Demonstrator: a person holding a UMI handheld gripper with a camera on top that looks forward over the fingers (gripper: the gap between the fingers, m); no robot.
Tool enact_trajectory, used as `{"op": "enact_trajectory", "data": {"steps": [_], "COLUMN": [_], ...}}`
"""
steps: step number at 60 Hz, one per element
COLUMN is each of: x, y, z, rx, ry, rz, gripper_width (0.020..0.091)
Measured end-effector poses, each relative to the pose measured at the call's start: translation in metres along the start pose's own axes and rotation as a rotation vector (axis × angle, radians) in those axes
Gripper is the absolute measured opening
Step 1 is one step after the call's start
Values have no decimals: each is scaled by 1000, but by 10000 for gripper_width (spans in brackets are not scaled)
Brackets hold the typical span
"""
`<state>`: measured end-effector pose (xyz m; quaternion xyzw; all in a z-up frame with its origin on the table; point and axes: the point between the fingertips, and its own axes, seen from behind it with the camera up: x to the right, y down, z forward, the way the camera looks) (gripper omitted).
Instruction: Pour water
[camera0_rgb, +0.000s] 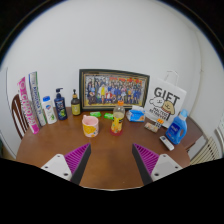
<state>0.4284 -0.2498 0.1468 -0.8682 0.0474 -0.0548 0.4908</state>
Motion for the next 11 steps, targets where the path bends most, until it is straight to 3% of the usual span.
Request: {"op": "enact_trajectory", "data": {"steps": [11], "x": [-5], "y": [2], "z": [-23], "rx": [22], "ry": [17], "rz": [12], "gripper_width": [856]}}
